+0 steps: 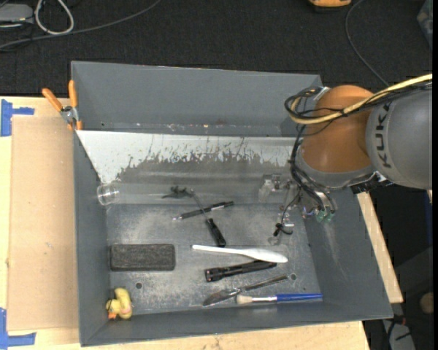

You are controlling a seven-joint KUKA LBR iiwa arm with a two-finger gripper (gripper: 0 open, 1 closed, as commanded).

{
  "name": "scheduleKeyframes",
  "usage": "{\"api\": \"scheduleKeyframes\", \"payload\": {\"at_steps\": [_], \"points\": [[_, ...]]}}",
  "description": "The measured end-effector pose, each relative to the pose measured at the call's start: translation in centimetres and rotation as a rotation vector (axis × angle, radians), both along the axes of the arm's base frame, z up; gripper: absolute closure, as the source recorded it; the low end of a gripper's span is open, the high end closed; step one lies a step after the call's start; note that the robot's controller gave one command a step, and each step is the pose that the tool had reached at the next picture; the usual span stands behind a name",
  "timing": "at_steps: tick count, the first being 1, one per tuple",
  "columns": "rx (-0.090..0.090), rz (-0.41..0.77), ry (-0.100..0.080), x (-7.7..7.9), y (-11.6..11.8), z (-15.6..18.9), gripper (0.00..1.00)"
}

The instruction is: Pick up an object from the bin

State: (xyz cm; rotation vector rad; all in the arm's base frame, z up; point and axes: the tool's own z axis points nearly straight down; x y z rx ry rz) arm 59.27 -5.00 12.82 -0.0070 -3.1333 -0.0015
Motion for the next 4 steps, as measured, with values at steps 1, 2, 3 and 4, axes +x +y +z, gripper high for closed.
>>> {"api": "scheduleKeyframes", "payload": {"at_steps": [1,2,3,4], "points": [[-0.001,0.002,-0.007,0.2,0.0,0.4,0.0],[0.002,-0.044,0.002,-4.0,3.8,-6.2,0.0],[-0.002,0.119,-0.016,-5.3,4.3,-2.8,0.0],[-0.001,-0.089,-0.006,-6.1,5.5,-2.9,0.0]]}}
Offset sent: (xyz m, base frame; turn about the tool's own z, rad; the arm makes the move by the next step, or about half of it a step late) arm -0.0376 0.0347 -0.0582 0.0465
